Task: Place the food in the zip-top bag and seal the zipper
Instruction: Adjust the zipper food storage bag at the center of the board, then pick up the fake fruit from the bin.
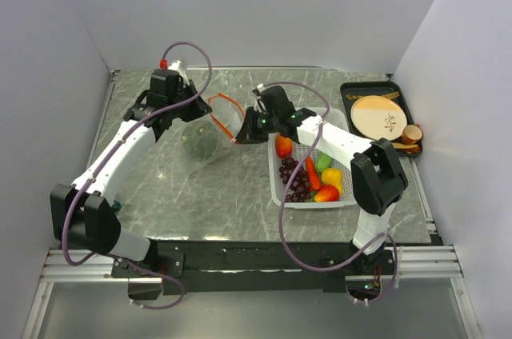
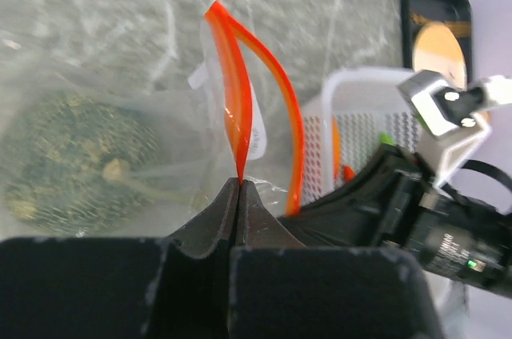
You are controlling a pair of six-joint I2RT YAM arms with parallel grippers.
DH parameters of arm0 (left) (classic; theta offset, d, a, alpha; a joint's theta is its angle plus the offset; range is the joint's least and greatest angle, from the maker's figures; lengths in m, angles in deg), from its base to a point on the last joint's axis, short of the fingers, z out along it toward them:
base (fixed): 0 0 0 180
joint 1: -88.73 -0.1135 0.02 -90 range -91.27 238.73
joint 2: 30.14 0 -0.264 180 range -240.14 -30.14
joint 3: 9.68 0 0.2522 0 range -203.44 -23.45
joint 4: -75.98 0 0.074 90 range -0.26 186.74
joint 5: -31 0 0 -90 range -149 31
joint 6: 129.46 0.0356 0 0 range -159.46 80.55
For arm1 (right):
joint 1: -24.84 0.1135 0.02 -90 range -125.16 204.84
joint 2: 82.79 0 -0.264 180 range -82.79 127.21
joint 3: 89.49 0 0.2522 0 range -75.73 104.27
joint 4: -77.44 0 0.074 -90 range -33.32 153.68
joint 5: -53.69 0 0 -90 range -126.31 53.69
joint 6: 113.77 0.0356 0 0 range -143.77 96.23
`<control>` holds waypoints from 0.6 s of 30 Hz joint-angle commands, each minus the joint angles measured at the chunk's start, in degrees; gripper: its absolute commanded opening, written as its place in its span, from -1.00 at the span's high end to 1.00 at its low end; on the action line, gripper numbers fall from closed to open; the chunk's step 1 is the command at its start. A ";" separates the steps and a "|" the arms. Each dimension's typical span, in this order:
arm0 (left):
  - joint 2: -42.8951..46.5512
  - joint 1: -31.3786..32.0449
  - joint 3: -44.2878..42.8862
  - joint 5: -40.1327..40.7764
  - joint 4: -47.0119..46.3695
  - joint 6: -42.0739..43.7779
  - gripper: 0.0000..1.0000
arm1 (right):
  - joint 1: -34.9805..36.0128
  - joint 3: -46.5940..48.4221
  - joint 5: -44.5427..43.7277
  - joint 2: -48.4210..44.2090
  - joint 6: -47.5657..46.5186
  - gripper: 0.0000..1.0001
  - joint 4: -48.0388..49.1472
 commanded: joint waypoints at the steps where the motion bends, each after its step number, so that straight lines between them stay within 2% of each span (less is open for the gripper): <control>1: 0.52 -0.76 0.36 -6.22 -7.96 -1.80 0.99 | -0.15 -5.96 -3.26 -6.61 -1.24 0.66 -2.38; 4: 0.17 -0.67 0.45 -8.77 -9.02 -1.54 0.98 | -0.24 -11.23 -6.68 -11.70 -0.63 0.59 0.07; 5: 0.17 -0.67 0.19 -9.30 -9.11 -1.45 0.99 | -0.24 -12.03 -8.00 -13.11 -0.97 0.49 0.52; 6: 0.08 -0.67 0.10 -9.83 -9.29 -1.28 0.98 | -0.41 -12.56 -10.10 -15.21 -1.24 0.38 1.04; 8: -0.18 -0.58 0.01 -11.23 -9.73 -0.84 0.99 | -0.85 -12.31 -11.34 -16.28 -2.46 -0.04 0.35; 12: -1.14 -0.23 0.01 -12.82 -9.82 -0.58 0.98 | -1.91 -10.81 -13.02 -17.69 -3.79 -0.10 -3.51; 14: -1.58 0.12 -0.07 -13.34 -9.64 -0.14 0.98 | -2.78 -11.95 -14.25 -18.92 -4.14 -0.22 -3.52; 18: -2.55 0.65 0.10 -14.13 -9.11 0.21 0.99 | -6.03 -14.32 -16.53 -22.78 -4.23 -0.33 -5.80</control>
